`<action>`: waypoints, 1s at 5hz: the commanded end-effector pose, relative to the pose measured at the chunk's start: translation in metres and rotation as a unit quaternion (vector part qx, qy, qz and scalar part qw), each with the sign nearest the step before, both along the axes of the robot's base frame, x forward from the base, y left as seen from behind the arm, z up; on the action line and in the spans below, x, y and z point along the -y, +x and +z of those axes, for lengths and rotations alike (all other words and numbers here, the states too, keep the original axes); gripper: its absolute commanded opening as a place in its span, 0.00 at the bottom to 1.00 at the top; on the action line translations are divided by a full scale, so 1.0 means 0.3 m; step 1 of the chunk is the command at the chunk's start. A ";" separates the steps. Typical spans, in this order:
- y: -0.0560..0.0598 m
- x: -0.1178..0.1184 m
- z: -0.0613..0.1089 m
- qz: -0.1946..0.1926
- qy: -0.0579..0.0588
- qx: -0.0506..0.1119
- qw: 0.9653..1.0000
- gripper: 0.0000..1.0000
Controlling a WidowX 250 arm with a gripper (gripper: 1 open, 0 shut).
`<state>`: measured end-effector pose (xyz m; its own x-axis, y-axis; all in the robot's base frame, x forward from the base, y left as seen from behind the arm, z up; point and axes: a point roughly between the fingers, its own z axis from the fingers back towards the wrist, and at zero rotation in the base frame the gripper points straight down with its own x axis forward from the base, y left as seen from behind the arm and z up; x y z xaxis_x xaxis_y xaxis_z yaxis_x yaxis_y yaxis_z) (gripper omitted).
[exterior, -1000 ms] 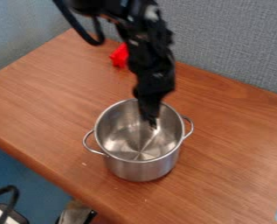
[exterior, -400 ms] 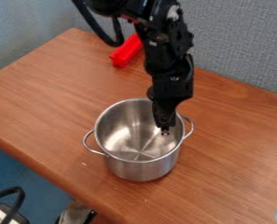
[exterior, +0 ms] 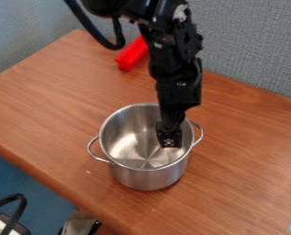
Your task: Move the red object from the metal pot to the table
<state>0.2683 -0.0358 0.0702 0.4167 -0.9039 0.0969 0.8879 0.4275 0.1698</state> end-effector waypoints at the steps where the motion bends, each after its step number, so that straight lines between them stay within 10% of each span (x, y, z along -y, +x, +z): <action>1: 0.013 -0.021 0.008 0.010 -0.004 0.026 1.000 1.00; 3: 0.022 -0.084 -0.056 0.062 -0.021 0.037 0.997 1.00; 5: -0.031 -0.159 -0.076 0.104 -0.040 0.005 0.994 1.00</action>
